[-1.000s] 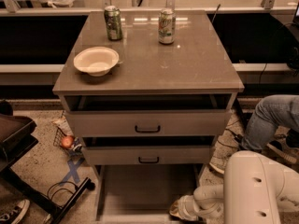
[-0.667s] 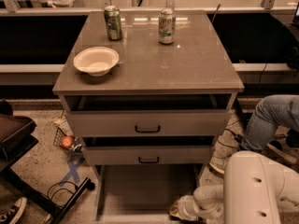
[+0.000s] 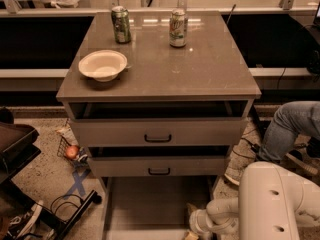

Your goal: Open bottom drawer

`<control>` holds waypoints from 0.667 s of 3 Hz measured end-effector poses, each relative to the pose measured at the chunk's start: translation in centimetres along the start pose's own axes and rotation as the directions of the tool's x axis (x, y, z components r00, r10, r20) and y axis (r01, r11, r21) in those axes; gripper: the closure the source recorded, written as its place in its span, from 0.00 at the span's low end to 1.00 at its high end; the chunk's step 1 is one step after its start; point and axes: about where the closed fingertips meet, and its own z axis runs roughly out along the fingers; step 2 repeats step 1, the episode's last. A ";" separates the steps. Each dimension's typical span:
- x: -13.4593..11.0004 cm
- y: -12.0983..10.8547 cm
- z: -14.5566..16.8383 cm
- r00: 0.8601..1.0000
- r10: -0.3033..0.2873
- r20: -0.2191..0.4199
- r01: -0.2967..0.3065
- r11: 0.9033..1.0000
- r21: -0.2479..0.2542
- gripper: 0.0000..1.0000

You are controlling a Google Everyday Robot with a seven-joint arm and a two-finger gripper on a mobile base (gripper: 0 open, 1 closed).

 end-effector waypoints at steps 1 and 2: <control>0.0 0.0 0.0 1.000 0.000 0.000 0.000 1.000 0.000 0.00; 0.0 0.0 0.0 1.000 0.000 0.000 0.000 1.000 0.000 0.00</control>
Offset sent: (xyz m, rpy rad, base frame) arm 0.0000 0.0000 0.0000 0.0000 0.0000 0.0000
